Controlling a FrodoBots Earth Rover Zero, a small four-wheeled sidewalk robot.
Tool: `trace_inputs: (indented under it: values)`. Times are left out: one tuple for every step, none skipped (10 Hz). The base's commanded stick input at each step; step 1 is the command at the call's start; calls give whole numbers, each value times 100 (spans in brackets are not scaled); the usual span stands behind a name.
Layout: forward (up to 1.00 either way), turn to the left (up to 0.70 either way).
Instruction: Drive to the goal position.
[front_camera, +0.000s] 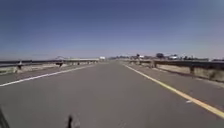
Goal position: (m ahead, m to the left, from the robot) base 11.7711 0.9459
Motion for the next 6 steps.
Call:
trace_inputs:
  values:
    - [100, 0]
    - [100, 0]
    - [100, 0]
    - [100, 0]
    - [100, 0]
    - [100, 0]
